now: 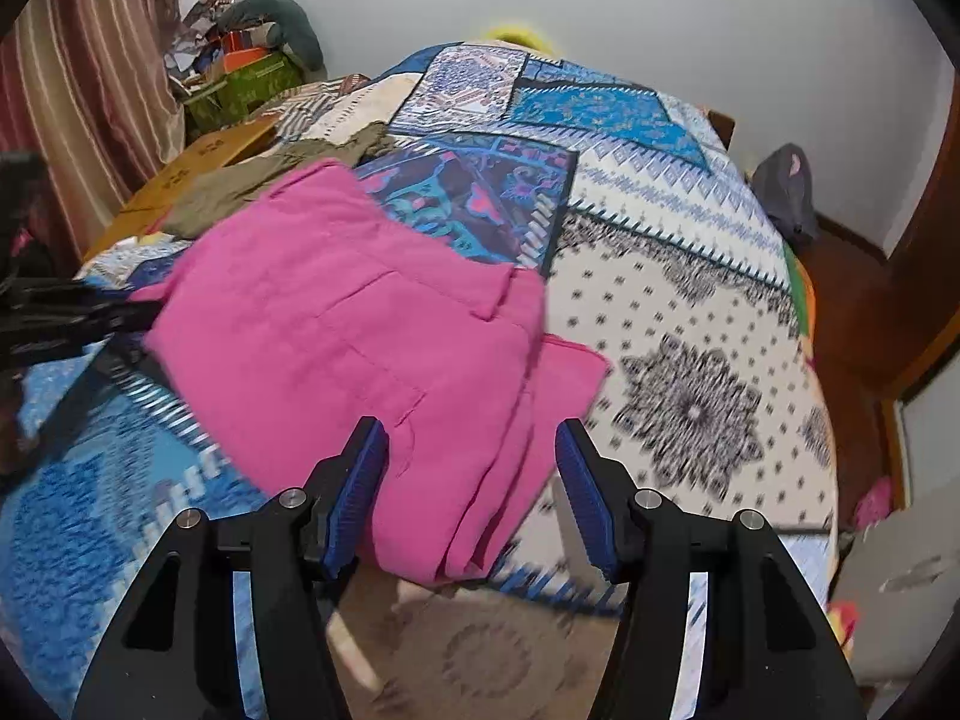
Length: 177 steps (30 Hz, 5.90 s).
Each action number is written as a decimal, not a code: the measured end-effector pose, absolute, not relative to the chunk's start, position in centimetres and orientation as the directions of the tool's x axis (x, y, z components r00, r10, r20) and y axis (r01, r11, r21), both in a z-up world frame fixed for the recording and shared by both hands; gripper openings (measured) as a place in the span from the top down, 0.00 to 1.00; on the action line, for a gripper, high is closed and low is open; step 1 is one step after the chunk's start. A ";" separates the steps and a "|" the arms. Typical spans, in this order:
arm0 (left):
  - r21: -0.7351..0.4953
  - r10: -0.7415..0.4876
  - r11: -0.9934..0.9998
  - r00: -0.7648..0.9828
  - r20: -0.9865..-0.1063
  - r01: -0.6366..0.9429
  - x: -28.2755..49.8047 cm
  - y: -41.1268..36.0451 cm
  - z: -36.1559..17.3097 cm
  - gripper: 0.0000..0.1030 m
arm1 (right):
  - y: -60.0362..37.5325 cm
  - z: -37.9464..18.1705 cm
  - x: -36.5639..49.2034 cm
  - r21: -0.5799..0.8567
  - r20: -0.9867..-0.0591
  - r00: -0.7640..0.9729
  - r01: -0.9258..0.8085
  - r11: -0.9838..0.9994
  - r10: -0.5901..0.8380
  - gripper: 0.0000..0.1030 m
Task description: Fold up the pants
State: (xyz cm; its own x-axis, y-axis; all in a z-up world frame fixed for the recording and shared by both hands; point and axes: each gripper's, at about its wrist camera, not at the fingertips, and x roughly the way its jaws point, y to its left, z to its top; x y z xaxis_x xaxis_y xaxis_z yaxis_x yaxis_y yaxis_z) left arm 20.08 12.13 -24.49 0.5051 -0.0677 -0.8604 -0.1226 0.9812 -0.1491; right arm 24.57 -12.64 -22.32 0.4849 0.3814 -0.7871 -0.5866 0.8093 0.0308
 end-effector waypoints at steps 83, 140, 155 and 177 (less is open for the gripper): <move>-0.185 -0.143 0.982 0.514 -0.846 -0.032 29.3 12.0 -24.0 0.83 | -11.1 -24.2 32.7 0.282 -0.794 0.332 -0.540 0.793 0.508 0.85; 0.013 0.203 0.949 0.578 -0.790 -0.315 30.3 38.7 -25.0 0.85 | 15.0 -18.6 38.3 0.155 -0.711 0.365 -0.752 0.641 0.601 0.93; -0.057 0.196 0.933 0.632 -0.750 -0.356 25.0 37.9 -19.6 0.85 | 13.6 -16.5 34.6 0.169 -0.705 0.336 -0.775 0.609 0.624 0.93; 0.001 0.326 0.942 0.918 -0.225 -0.334 -1.4 17.6 3.2 0.38 | -1.2 3.4 10.3 0.075 -0.244 0.579 -0.789 0.610 0.778 0.91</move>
State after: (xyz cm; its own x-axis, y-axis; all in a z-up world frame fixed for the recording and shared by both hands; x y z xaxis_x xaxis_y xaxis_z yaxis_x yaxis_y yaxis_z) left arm -1.36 17.61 3.20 0.9183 0.3260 -0.2247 -0.3342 0.9425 0.0015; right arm 10.26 -1.22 3.44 0.5787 0.7781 -0.2441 -0.7888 0.6101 0.0748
